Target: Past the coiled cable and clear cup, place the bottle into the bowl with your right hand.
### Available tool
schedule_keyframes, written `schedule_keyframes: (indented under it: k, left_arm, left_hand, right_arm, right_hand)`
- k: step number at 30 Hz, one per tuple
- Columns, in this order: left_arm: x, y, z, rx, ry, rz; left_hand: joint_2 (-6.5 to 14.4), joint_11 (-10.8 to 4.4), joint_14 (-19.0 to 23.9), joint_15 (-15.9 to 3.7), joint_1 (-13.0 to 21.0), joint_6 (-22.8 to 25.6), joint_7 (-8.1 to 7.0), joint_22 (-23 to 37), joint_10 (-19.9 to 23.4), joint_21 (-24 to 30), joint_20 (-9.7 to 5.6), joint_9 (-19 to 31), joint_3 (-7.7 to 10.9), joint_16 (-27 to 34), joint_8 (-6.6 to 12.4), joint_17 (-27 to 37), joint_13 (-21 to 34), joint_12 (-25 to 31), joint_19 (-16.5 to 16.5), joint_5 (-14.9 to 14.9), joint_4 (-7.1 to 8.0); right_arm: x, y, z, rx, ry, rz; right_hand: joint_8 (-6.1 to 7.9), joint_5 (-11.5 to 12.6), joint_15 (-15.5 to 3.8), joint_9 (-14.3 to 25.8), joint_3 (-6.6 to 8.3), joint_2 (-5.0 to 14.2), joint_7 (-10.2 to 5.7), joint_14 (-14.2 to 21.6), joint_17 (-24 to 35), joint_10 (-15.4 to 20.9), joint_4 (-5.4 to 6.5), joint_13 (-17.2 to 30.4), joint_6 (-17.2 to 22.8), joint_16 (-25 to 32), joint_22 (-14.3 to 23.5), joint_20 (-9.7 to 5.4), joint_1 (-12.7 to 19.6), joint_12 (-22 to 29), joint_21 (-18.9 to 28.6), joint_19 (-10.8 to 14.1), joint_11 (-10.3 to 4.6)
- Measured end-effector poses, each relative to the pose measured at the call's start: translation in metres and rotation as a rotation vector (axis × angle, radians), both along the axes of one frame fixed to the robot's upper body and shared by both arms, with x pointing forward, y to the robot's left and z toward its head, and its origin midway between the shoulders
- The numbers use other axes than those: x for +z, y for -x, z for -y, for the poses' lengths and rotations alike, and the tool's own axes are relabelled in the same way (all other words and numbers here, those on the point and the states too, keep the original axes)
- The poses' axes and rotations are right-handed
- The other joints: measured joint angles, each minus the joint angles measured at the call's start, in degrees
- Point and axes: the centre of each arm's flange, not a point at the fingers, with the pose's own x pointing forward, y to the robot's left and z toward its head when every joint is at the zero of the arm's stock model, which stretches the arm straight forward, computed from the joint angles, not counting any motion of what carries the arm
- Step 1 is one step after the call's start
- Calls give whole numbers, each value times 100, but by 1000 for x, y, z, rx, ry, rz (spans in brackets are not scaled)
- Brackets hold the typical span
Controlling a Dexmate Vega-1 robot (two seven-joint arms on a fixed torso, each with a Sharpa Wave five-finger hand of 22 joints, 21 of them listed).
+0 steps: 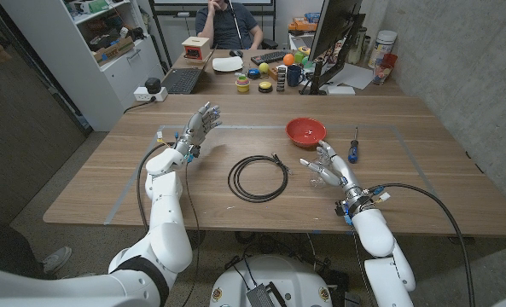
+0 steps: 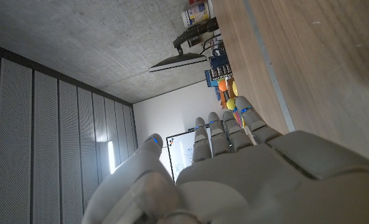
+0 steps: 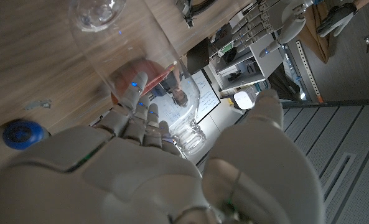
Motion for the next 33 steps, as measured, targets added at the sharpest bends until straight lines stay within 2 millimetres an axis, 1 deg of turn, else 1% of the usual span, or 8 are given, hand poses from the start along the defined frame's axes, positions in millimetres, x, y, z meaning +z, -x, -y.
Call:
schedule_keyframes:
  k: [9,13,17,20,22,26,30,33]
  left_arm:
    - [2,1,3,-11,-4,7]
    - [3,2,5,-15,-5,11]
    - [4,2,6,-19,-5,15]
    - [4,3,6,-22,-5,18]
    - [4,3,6,-22,-5,19]
    - [4,3,6,-24,-5,21]
    - [5,3,6,-23,-6,24]
    - [4,3,6,-24,-7,25]
  left_hand:
    - [0,0,0,0,0,0,0,0,0,-11,0,0,-25,0,0,0,0,0,0,0,24]
    - [0,0,0,0,0,0,0,0,0,-11,0,0,-66,0,0,0,0,0,0,0,30]
    - [-7,2,0,0,-7,0,0,-1,-2,-11,0,0,-73,0,0,0,0,0,0,0,25]
    - [-32,22,0,0,-32,0,0,-1,-23,-11,22,0,-95,0,0,21,0,0,22,0,47]
    - [-48,22,0,0,-48,0,0,-4,-23,-17,31,0,-95,0,0,30,0,0,30,0,47]
    - [-47,22,0,0,-47,0,0,-16,-23,-32,31,0,-112,0,0,30,0,0,30,0,64]
    - [-64,22,0,0,-64,0,0,-16,-23,-32,31,0,-112,0,0,30,0,0,30,0,64]
    - [-78,22,0,0,-78,0,0,-16,-23,-32,31,0,-136,0,0,30,0,0,30,0,87]
  right_arm:
    - [1,2,0,-33,44,-24]
    - [1,1,-1,-49,65,-41]
    - [2,2,-2,-64,76,-51]
    - [5,4,-5,-60,72,-44]
    - [3,3,-2,-94,73,-53]
    - [3,3,-2,-118,61,-46]
    - [4,4,-1,-138,51,-36]
    - [3,4,-1,-149,41,-29]
  right_hand:
    - [-36,29,-320,29,235,492,-91,-530,1,-1141,91,27,-710,-28,27,-89,1490,-95,-457,42,-500]
    - [-36,-127,-215,28,436,941,-392,-837,0,-1725,92,52,-717,-28,53,-89,2117,-141,-621,42,-458]
    - [75,-446,-294,55,806,1381,-794,-840,1,-1797,22,55,-725,0,80,-58,3041,12,-688,117,-506]
    - [194,-780,-467,55,1074,1507,-993,-659,11,-1555,-24,54,-725,71,125,4,3669,151,-688,220,-709]
    - [290,-1018,-467,55,1252,1356,-1004,-356,15,-1196,-13,51,-635,119,175,96,3853,287,-570,313,-834]
    - [453,-1338,-396,42,1426,1150,-511,556,42,-222,80,37,103,290,341,402,4059,677,-124,621,-873]
    - [567,-1366,-190,46,1305,1098,-297,1443,142,951,200,119,941,458,582,486,4109,1250,447,908,-797]
    - [727,-1369,30,99,1171,1058,-431,1997,283,1599,241,257,1777,617,776,487,4149,1737,906,1008,-828]
